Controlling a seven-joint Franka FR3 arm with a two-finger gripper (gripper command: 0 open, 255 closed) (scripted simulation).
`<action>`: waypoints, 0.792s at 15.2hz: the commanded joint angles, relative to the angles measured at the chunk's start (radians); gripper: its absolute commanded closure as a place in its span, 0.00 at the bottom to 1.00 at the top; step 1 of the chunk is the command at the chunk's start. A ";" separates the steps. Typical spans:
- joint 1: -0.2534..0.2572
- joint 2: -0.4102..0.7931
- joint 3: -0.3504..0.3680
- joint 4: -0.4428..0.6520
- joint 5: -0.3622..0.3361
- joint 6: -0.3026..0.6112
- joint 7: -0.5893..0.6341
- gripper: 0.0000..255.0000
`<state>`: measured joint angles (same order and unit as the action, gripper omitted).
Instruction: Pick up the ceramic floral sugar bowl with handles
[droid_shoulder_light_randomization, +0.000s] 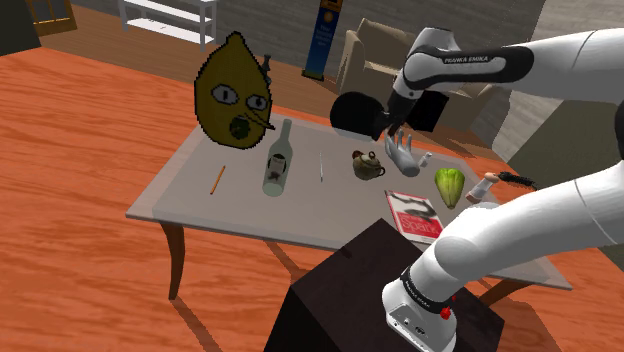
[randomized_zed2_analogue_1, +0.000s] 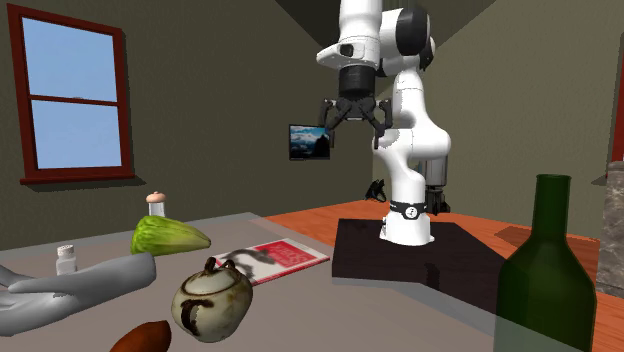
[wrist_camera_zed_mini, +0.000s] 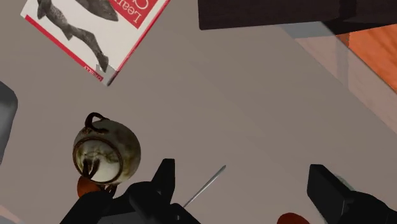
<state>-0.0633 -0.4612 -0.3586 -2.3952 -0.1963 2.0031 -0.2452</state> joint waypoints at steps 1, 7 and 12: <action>-0.001 0.067 -0.043 0.018 0.005 0.053 -0.047 0.00; 0.003 0.285 -0.156 0.114 0.083 0.171 -0.205 0.00; -0.012 0.495 -0.219 0.230 0.220 0.236 -0.369 0.00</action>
<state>-0.0707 -0.0086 -0.5682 -2.1950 -0.0072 2.2336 -0.5796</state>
